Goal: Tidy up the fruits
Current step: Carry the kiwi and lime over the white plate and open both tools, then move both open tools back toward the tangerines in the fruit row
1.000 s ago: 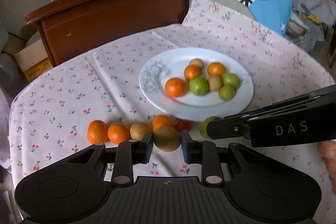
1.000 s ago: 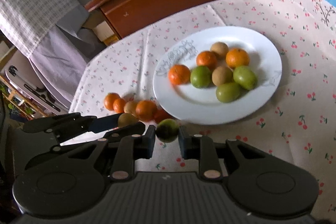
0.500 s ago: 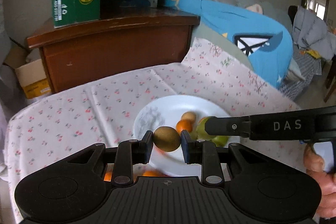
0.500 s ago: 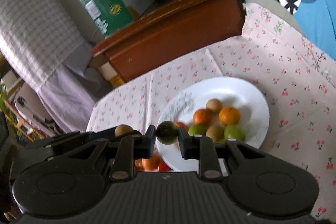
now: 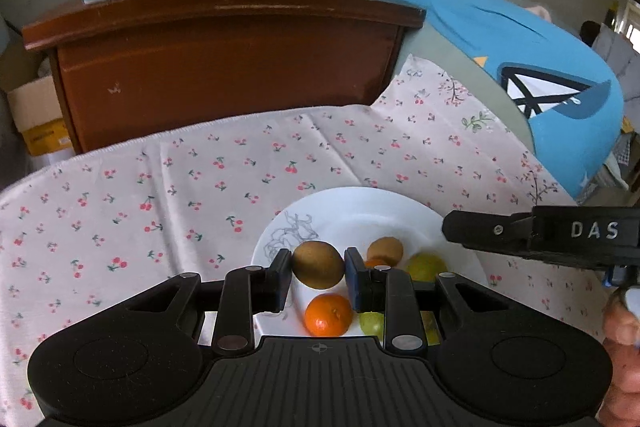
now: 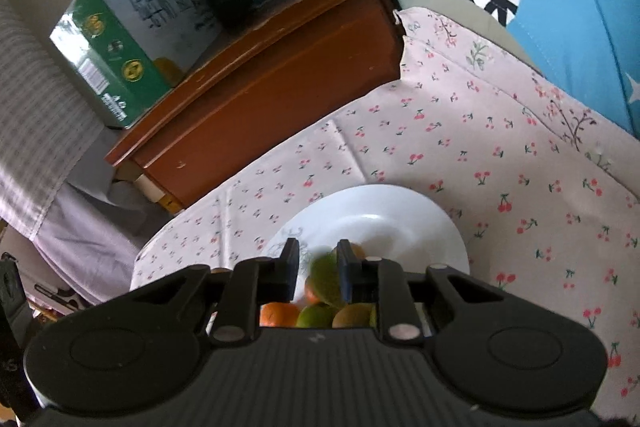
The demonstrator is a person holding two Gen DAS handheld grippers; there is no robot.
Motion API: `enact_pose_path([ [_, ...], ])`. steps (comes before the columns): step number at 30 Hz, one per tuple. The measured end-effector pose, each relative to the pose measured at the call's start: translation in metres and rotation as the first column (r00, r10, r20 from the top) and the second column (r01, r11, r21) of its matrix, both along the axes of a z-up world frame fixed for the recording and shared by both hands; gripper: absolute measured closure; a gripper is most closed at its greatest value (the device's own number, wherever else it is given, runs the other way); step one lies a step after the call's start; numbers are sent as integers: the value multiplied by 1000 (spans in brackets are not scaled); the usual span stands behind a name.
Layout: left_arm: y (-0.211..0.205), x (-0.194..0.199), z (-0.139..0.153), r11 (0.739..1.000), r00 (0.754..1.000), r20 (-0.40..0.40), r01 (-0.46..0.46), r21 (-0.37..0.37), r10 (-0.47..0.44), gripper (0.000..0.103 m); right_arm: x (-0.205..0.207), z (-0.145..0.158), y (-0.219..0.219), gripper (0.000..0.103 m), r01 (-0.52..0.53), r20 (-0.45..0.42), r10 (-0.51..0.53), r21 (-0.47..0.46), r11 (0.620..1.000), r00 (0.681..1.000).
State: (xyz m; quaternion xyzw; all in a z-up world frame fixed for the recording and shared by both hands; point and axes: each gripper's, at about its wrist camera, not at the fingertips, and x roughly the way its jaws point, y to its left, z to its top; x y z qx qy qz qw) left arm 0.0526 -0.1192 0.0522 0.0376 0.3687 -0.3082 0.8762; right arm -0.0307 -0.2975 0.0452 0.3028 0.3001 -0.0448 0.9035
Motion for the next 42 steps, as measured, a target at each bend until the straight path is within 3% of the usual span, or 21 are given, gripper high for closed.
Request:
enact_pose_path([
  [4, -8, 7, -12, 1000, 999, -33, -1, 8, 1, 77, 11, -10, 1, 83, 6, -32, -6, -27, 1000, 999],
  [8, -8, 11, -20, 1000, 998, -62, -18, 11, 18, 77, 14, -21, -7, 82, 39, -61, -39, 9, 999, 997],
  [14, -7, 9, -12, 999, 998, -57, -35, 5, 35, 74, 12, -20, -6, 80, 47, -60, -46, 17, 999, 997],
  [18, -3, 3, 1, 999, 998, -52, -36, -19, 35, 56, 10, -16, -2, 79, 39, -52, -39, -7, 999, 998],
  [23, 13, -2, 22, 996, 997, -52, -61, -60, 57, 52, 5, -10, 3, 78, 31, -32, -31, -2, 1000, 999],
  [25, 20, -4, 30, 996, 996, -45, -80, -50, 78, 41, 1, -6, 7, 78, 19, -23, -19, -9, 1000, 1000],
  [27, 30, -8, 38, 993, 994, -23, -110, -35, 109, 37, -3, -2, 13, 77, 2, -16, -2, -19, 1000, 1000],
  [38, 85, -24, 47, 975, 975, -18, -224, -13, 223, 35, -27, 1, 55, 75, -104, 2, 104, -84, 991, 995],
  [42, 99, -30, 47, 965, 965, -2, -262, -2, 262, 29, -37, -5, 71, 75, -139, -3, 140, -85, 987, 990],
])
